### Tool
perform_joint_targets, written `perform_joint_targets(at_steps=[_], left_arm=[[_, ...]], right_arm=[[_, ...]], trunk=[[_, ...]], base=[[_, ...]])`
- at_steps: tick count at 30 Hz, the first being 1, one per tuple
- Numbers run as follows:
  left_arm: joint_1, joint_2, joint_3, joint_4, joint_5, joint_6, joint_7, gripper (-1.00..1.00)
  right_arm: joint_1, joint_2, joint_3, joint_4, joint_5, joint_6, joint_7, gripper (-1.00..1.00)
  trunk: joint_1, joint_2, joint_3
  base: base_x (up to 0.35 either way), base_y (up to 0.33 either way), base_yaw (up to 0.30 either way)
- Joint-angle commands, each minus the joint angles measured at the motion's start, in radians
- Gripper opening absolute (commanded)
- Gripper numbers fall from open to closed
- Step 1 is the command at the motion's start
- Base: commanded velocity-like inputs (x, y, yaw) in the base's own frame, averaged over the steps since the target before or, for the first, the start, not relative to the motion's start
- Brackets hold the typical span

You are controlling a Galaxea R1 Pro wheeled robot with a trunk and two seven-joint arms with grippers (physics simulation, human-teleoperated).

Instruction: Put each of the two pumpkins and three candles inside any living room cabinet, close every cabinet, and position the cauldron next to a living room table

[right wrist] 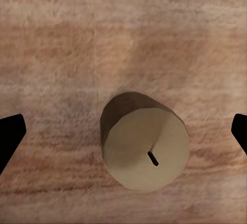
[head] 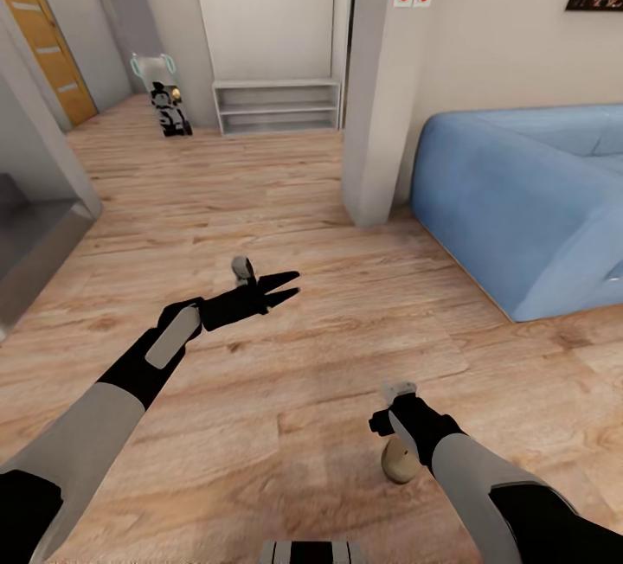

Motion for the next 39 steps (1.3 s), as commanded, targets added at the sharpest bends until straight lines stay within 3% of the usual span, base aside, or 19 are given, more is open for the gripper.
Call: perform_joint_targets(at_steps=[1, 21, 30, 39], left_arm=[[0.0, 0.003, -0.001, -0.001, 0.0, 0.0, -0.01, 1.0], [0.0, 0.001, -0.004, -0.003, 0.0, 0.001, -0.026, 1.0], [0.0, 0.0, -0.004, 0.008, 0.0, -0.004, -0.025, 1.0], [0.0, -0.018, -0.004, 0.013, -0.002, -0.005, -0.017, 1.0]], right_arm=[[0.0, 0.0, 0.0, 0.0, 0.0, 0.0, 0.0, 1.0], [0.0, -0.002, 0.0, -0.015, 0.002, 0.002, -0.008, 1.0], [-0.001, -0.003, 0.0, -0.032, 0.002, 0.003, -0.009, 1.0], [0.0, -0.003, 0.0, -0.035, 0.002, 0.003, -0.009, 1.0]], trunk=[[0.0, 0.0, -0.004], [0.009, -0.005, -0.081], [0.009, -0.005, -0.081], [0.009, -0.005, -0.081]], base=[[0.0, 0.0, 0.0], [0.0, 0.0, 0.0], [0.0, -0.002, 0.0], [0.031, -0.166, 0.0]])
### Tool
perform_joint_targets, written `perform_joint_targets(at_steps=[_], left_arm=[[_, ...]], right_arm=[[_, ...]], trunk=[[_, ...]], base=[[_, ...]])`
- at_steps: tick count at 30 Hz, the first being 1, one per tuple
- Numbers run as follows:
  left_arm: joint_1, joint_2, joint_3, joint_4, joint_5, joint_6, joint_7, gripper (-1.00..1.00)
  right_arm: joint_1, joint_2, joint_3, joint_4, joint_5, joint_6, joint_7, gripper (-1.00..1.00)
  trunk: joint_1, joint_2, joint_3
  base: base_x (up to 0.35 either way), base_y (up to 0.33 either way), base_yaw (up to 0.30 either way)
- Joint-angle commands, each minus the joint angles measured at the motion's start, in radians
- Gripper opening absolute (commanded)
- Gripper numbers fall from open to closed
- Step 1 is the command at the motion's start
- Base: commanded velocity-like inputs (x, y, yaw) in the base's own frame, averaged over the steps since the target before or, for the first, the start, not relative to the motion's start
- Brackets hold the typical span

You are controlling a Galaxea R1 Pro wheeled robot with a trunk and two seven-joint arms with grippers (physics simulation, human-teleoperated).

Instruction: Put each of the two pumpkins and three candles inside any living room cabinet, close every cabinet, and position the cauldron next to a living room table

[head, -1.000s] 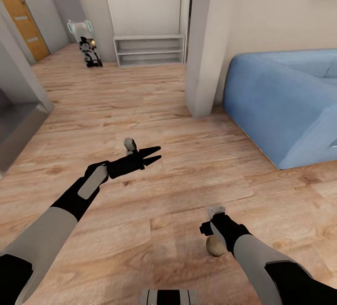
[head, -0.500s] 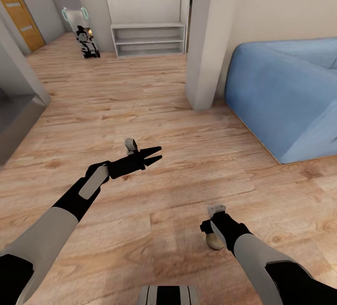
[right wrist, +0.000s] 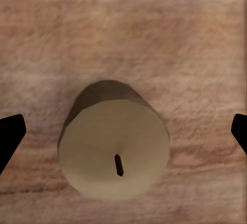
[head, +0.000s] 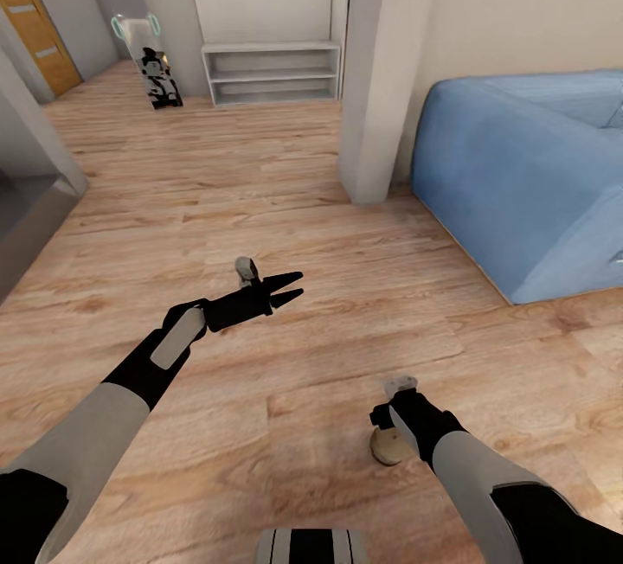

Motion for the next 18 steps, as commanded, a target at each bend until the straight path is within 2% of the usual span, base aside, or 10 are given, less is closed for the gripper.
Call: perform_joint_targets(at_steps=[1, 8, 18], left_arm=[[0.0, 0.0, 0.0, 0.001, 0.0, 0.0, 0.0, 1.0], [0.0, -0.001, 0.0, 0.002, 0.0, 0.0, 0.0, 1.0], [0.0, -0.001, 0.0, 0.002, 0.0, 0.0, 0.0, 1.0]], right_arm=[[0.0, 0.0, 0.0, 0.0, 0.0, 0.0, 0.0, 1.0], [0.0, 0.0, -0.001, 0.001, -0.003, 0.001, 0.001, 1.0], [0.0, 0.0, -0.001, 0.0, -0.001, 0.045, 0.004, 1.0]], trunk=[[0.0, 0.0, 0.0], [0.0, 0.0, 0.0], [0.004, -0.002, -0.039]], base=[[0.018, -0.047, 0.0], [0.005, -0.014, 0.0], [0.0, -0.001, 0.0]])
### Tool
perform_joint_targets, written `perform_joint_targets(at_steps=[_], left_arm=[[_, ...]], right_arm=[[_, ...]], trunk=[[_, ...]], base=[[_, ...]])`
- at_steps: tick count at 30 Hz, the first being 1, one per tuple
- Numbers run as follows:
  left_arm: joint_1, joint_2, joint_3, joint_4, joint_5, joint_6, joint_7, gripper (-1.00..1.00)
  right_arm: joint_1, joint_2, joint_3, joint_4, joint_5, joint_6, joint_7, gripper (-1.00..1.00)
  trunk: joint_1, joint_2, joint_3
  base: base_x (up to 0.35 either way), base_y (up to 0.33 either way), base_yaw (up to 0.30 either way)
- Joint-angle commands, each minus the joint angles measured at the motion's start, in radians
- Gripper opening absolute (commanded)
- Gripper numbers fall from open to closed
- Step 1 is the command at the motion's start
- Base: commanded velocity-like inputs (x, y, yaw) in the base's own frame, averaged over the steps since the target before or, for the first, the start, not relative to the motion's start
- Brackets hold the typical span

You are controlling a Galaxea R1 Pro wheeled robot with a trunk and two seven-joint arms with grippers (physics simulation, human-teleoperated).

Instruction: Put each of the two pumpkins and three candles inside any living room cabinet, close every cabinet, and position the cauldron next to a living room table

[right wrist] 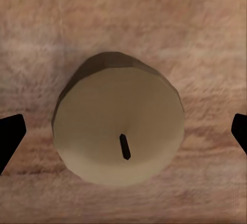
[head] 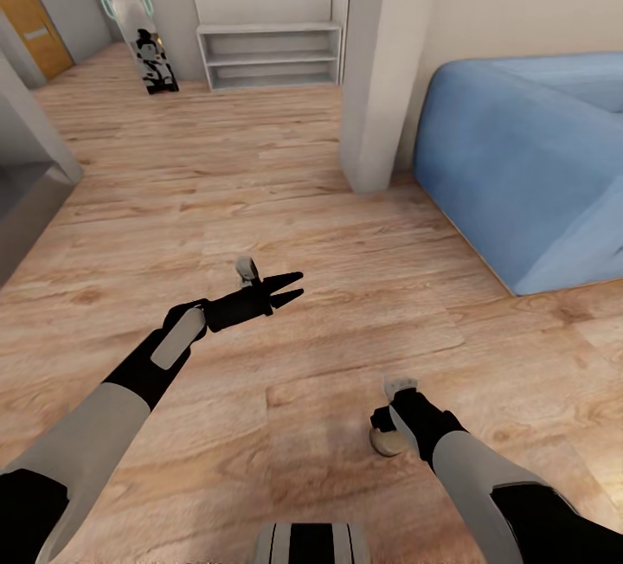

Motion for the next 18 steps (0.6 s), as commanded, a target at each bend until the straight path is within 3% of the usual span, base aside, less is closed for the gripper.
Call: perform_joint_targets(at_steps=[1, 4, 7, 9, 18], left_arm=[[0.0, 0.0, 0.0, 0.0, 0.0, 0.0, 0.0, 1.0], [0.0, -0.001, 0.0, 0.0, 0.0, 0.0, 0.0, 1.0], [0.014, -0.017, -0.011, 0.0, 0.0, -0.001, 0.012, 1.0], [0.015, -0.014, -0.01, 0.0, 0.0, -0.001, 0.011, 1.0], [0.046, -0.008, -0.009, -0.01, -0.003, -0.001, 0.004, 1.0]], right_arm=[[0.0, 0.0, 0.0, 0.0, 0.0, 0.001, 0.0, 1.0], [0.0, 0.0, 0.0, -0.001, 0.0, 0.002, -0.001, 1.0], [0.003, -0.017, -0.007, -0.018, -0.009, 0.019, 0.016, 1.0], [0.0, -0.028, -0.005, -0.029, -0.007, 0.031, 0.028, 1.0], [-0.008, -0.004, 0.001, 0.0, -0.003, 0.009, -0.001, 1.0]], trunk=[[0.0, 0.0, -0.004], [0.002, -0.001, -0.016], [0.002, -0.001, -0.015], [0.002, -0.001, -0.015], [0.003, -0.002, -0.023]], base=[[0.0, 0.0, 0.0], [0.0, 0.0, 0.0], [0.0, 0.0, 0.0], [0.0, 0.0, 0.0], [0.0, 0.0, 0.0]])
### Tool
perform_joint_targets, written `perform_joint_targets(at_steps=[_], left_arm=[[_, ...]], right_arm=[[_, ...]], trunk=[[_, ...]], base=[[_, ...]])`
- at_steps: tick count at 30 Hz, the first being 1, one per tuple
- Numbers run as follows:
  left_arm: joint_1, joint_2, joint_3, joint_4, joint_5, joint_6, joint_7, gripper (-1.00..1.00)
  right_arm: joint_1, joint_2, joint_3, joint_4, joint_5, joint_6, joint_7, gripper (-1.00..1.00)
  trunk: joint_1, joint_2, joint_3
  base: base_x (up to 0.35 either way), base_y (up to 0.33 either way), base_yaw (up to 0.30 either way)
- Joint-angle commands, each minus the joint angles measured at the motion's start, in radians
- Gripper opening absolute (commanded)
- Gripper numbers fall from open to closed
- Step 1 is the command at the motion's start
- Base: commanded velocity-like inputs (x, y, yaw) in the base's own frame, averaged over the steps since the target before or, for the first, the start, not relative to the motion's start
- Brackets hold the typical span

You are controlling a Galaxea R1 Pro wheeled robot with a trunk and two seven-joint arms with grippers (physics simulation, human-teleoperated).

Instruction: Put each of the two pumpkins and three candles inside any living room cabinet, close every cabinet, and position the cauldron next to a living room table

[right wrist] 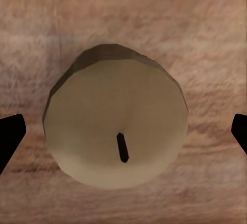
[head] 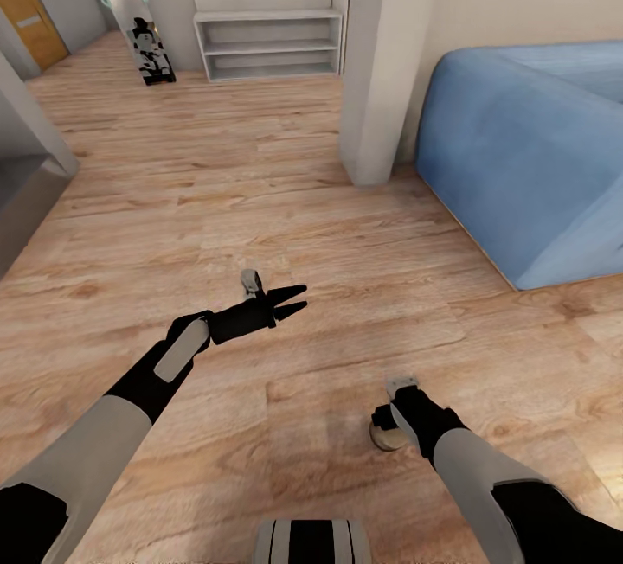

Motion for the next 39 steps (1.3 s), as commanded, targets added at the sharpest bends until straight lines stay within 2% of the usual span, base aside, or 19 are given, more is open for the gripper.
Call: perform_joint_targets(at_steps=[1, 10, 12, 28, 31, 39], left_arm=[[0.001, 0.0, 0.0, 0.0, 0.0, 0.0, 0.0, 1.0], [0.003, 0.0, 0.0, -0.001, 0.0, 0.0, 0.0, 1.0], [0.003, 0.0, 0.0, -0.001, 0.0, 0.0, -0.001, 1.0], [0.003, 0.0, 0.0, -0.001, 0.0, 0.0, 0.0, 1.0], [0.003, 0.0, 0.0, -0.002, 0.0, 0.0, 0.0, 1.0], [0.003, 0.0, 0.0, -0.002, 0.0, 0.0, 0.0, 1.0]], right_arm=[[0.0, 0.0, 0.0, 0.006, 0.0, -0.006, -0.006, 1.0], [0.0, 0.001, 0.0, 0.023, 0.003, -0.024, -0.01, 1.0], [0.0, 0.001, 0.0, 0.023, 0.003, -0.024, -0.01, 1.0], [0.0, 0.001, 0.002, 0.023, 0.005, -0.026, -0.01, 1.0], [0.0, 0.001, 0.002, 0.023, 0.005, -0.026, -0.01, 1.0], [0.0, 0.002, 0.002, 0.023, 0.005, -0.026, -0.01, 1.0]], trunk=[[0.0, 0.0, -0.004], [0.001, -0.001, -0.008], [0.002, -0.001, -0.016], [0.002, -0.001, -0.016], [0.003, -0.002, -0.027], [0.004, -0.002, -0.031]], base=[[0.0, 0.0, 0.0], [0.0, 0.0, 0.0], [0.0, 0.0, 0.0], [0.0, 0.0, 0.0], [0.0, 0.0, 0.0], [0.0, 0.0, 0.0]])
